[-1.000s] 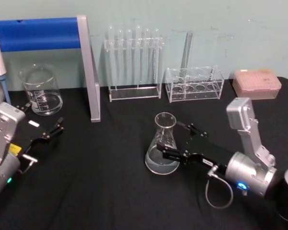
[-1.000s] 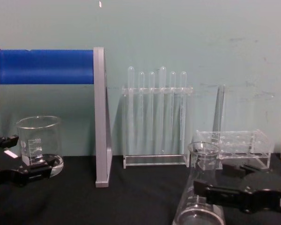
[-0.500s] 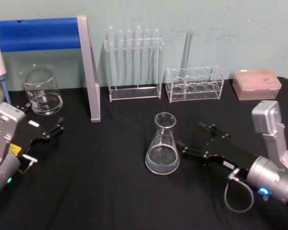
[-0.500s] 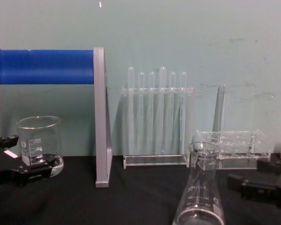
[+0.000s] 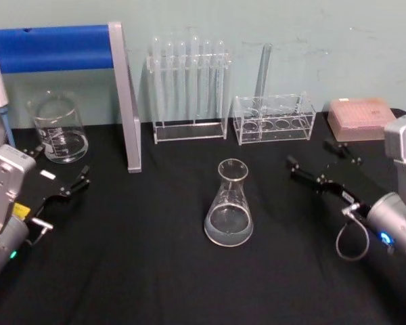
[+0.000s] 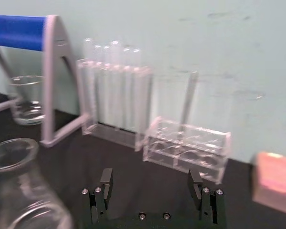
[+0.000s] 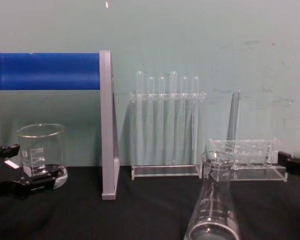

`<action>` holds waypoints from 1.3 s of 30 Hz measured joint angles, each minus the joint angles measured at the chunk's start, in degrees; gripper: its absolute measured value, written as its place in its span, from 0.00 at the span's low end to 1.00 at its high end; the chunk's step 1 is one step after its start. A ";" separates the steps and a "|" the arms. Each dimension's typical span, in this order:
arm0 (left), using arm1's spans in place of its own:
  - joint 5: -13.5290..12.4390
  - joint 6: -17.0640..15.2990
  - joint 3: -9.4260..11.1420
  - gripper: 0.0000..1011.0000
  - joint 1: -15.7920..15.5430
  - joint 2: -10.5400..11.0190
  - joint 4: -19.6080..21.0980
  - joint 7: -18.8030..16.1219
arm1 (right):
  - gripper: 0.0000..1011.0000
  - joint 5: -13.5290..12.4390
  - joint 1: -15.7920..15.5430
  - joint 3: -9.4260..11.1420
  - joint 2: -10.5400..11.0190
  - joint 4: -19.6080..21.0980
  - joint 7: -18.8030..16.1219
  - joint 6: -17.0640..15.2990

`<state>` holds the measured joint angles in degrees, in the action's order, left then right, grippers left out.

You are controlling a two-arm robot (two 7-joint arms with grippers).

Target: Grasp the erlenmeyer flask with one hand, shake it three times, then place it back.

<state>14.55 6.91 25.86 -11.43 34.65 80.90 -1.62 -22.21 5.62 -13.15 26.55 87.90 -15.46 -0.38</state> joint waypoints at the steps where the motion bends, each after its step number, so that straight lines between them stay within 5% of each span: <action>1: 0.00 0.00 0.00 0.99 0.00 0.00 0.00 0.00 | 0.99 1.27 0.88 0.04 -0.67 -1.03 1.07 0.55; 10: 0.00 0.00 0.00 0.99 0.00 0.00 0.00 0.00 | 0.99 10.94 6.38 -2.22 -4.23 -7.91 6.50 4.56; 19: 0.00 0.00 0.00 0.99 0.00 0.00 0.00 0.00 | 0.99 19.03 8.59 -4.02 -6.39 -11.72 11.26 6.82; 39: 0.00 0.00 0.00 0.99 0.00 0.00 0.00 0.00 | 0.99 19.27 8.60 -4.04 -6.44 -11.75 11.36 6.89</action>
<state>14.55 6.91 25.86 -11.43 34.64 80.90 -1.62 -2.94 14.22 -17.19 20.11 76.15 -4.10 6.51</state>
